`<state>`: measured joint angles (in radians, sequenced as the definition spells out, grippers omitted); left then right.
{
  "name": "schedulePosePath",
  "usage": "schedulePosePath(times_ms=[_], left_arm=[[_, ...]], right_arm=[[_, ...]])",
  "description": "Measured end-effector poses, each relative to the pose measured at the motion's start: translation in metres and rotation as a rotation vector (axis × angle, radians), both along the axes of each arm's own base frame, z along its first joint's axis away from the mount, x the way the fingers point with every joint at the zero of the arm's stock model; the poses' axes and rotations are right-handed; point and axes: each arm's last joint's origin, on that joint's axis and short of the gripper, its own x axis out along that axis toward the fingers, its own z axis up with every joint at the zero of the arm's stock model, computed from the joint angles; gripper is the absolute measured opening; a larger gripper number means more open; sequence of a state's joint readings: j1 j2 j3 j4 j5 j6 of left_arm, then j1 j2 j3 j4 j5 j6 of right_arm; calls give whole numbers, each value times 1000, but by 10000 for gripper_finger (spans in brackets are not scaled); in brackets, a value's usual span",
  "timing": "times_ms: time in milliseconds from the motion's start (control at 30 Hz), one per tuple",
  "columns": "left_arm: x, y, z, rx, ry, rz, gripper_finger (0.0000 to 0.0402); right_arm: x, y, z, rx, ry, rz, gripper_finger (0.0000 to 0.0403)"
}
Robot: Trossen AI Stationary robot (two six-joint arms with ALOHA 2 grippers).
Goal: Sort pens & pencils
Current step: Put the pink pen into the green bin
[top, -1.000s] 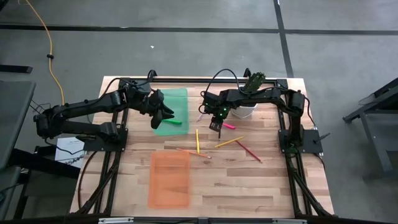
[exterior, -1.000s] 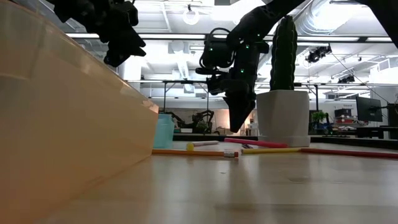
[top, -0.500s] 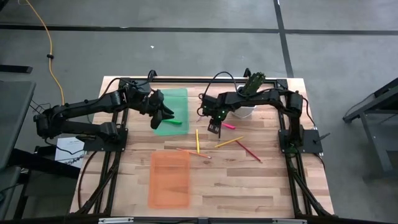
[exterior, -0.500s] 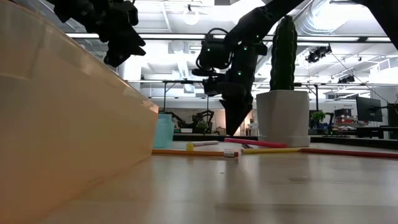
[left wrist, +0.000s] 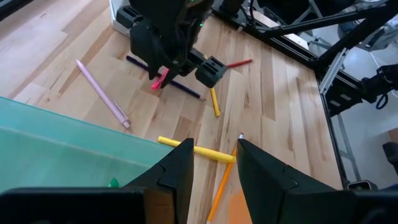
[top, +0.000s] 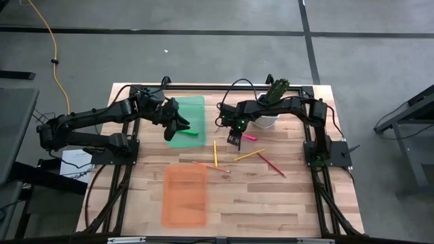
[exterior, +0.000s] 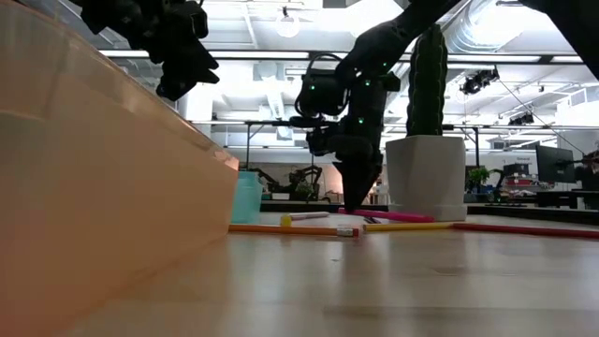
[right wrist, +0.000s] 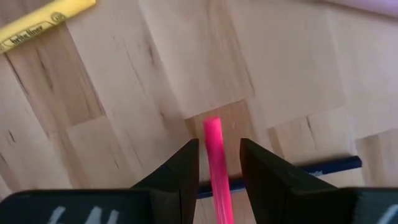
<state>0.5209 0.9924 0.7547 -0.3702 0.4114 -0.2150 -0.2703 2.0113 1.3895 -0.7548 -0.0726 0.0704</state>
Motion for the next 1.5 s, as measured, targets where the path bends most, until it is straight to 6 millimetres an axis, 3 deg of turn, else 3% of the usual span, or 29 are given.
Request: schedulePosePath(times_ms=[700,1500], left_arm=[[0,0,0,1,0,0,110],[0,0,0,8,0,-4,110]], right_arm=[[-3,-6,0,-3,11,8,107],[-3,-6,0,-3,10,8,41]])
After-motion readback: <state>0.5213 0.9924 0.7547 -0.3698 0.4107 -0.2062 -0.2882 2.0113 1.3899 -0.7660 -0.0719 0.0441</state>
